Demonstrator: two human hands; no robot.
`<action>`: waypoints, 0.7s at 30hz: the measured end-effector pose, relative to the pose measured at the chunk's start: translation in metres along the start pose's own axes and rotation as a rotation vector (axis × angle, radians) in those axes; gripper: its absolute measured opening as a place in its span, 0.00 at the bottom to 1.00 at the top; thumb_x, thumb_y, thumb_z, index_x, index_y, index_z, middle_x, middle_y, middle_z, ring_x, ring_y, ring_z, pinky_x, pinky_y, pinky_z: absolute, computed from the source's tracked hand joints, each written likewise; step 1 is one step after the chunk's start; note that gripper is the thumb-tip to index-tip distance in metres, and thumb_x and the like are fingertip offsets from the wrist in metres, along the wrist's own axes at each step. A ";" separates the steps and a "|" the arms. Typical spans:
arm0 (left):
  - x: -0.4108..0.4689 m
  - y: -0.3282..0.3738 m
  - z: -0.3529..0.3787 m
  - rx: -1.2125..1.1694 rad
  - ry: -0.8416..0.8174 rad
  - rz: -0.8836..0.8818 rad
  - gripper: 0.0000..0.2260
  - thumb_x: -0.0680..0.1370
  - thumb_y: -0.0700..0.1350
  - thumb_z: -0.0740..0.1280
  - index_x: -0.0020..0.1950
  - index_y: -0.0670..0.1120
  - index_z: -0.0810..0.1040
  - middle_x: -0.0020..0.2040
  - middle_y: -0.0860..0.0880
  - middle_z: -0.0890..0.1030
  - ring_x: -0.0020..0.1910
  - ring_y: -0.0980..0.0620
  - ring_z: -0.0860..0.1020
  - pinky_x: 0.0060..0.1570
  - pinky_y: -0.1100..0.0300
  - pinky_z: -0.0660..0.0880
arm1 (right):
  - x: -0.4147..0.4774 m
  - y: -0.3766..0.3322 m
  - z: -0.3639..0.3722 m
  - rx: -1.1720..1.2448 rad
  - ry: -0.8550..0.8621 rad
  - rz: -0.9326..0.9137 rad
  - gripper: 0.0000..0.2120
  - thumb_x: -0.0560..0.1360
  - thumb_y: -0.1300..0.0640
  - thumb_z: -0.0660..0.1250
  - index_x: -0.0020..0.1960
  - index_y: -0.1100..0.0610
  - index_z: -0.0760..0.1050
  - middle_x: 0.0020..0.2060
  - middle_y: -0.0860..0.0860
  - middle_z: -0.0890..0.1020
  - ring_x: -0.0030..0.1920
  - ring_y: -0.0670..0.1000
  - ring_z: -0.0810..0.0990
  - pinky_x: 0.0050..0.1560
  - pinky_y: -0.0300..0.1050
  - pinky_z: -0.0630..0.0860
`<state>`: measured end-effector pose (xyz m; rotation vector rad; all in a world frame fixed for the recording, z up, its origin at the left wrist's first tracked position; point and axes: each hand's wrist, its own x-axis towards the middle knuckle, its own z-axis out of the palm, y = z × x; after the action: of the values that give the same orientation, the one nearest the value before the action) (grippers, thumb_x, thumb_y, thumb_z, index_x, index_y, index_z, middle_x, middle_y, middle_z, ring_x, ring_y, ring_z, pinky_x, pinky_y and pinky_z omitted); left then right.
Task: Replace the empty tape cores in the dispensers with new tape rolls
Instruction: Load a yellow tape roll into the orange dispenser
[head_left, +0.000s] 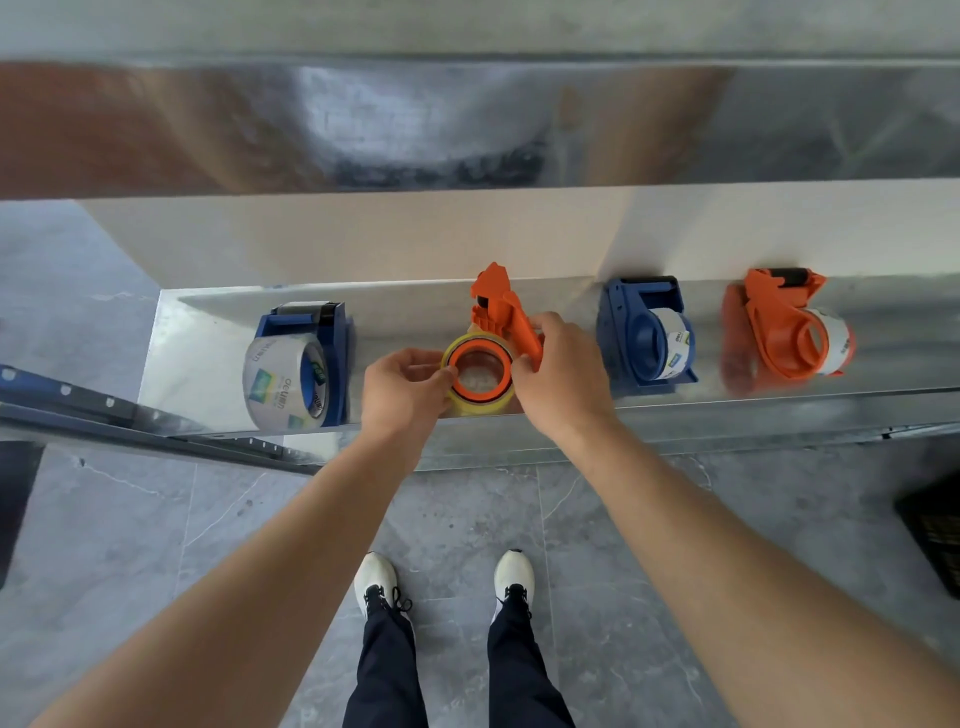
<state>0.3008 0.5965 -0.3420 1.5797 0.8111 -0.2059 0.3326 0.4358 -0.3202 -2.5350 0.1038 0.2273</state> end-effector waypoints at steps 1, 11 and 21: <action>0.000 0.000 0.001 -0.002 0.002 -0.003 0.07 0.80 0.40 0.76 0.57 0.44 0.84 0.49 0.47 0.88 0.47 0.49 0.88 0.50 0.53 0.86 | -0.001 -0.001 0.002 0.021 -0.005 0.004 0.14 0.80 0.57 0.67 0.65 0.53 0.75 0.52 0.51 0.80 0.49 0.52 0.81 0.49 0.51 0.82; -0.001 0.001 0.012 -0.142 0.047 -0.100 0.06 0.86 0.44 0.66 0.54 0.45 0.82 0.51 0.41 0.88 0.52 0.44 0.87 0.55 0.50 0.85 | -0.003 -0.006 0.006 0.207 -0.022 0.123 0.16 0.80 0.64 0.66 0.67 0.53 0.75 0.56 0.48 0.82 0.53 0.50 0.82 0.50 0.42 0.80; -0.006 0.014 0.009 -0.299 -0.083 -0.336 0.14 0.79 0.55 0.76 0.50 0.45 0.82 0.41 0.46 0.81 0.39 0.52 0.79 0.45 0.58 0.82 | -0.004 0.002 0.001 0.361 0.019 0.210 0.15 0.81 0.65 0.66 0.65 0.53 0.77 0.53 0.47 0.83 0.52 0.48 0.81 0.46 0.36 0.77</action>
<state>0.3077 0.5860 -0.3298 1.1434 0.9910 -0.3718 0.3285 0.4350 -0.3216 -2.1659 0.3843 0.2432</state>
